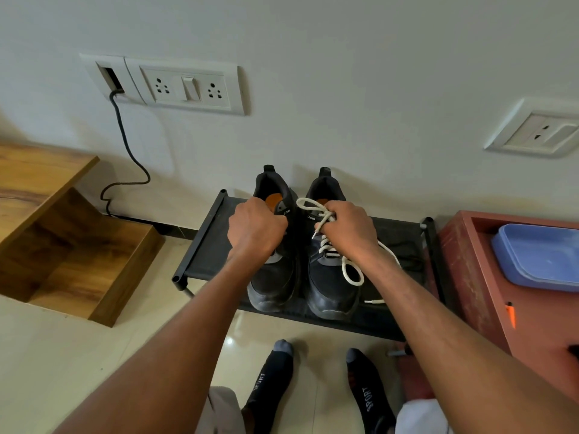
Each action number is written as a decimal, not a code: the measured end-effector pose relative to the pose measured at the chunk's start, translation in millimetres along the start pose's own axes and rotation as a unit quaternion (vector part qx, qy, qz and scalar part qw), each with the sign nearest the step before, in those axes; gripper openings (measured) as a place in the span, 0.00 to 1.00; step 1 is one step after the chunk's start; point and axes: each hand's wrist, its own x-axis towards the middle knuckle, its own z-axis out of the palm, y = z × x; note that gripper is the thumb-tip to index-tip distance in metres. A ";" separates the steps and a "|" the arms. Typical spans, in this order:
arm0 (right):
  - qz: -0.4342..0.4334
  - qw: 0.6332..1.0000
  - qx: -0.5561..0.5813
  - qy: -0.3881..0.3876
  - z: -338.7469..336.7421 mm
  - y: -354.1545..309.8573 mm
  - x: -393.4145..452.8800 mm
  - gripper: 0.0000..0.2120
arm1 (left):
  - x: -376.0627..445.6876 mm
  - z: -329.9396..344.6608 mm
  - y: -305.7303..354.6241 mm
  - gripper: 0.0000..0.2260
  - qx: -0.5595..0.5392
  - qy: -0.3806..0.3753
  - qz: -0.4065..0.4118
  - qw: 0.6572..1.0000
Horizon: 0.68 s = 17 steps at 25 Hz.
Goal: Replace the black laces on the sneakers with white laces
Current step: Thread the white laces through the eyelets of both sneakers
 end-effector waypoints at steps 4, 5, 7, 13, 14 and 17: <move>-0.034 0.999 -0.031 -0.027 1.8 1.4 -2.9 0.12 | -5.3 7.2 1.4 0.12 0.065 -0.005 0.026 0.998; -0.032 0.999 -0.026 -0.026 1.1 2.2 -2.1 0.16 | -5.0 7.6 2.2 0.14 0.074 -0.011 0.033 0.997; -0.032 0.999 0.011 -0.009 -1.9 0.5 0.7 0.18 | -1.7 6.4 0.7 0.17 0.077 -0.032 0.049 0.995; -0.025 0.993 0.118 -0.002 -10.4 -3.8 -3.1 0.07 | 4.7 -0.7 -19.3 0.15 0.004 -0.139 0.082 0.987; -0.028 0.996 0.086 -0.017 -10.2 -2.2 -6.7 0.11 | 2.9 -1.3 -18.2 0.12 -0.021 -0.141 0.072 0.987; -0.038 0.998 0.004 -0.050 -6.7 -0.8 -14.0 0.26 | -5.8 -5.9 -6.4 0.09 0.001 -0.083 0.049 0.995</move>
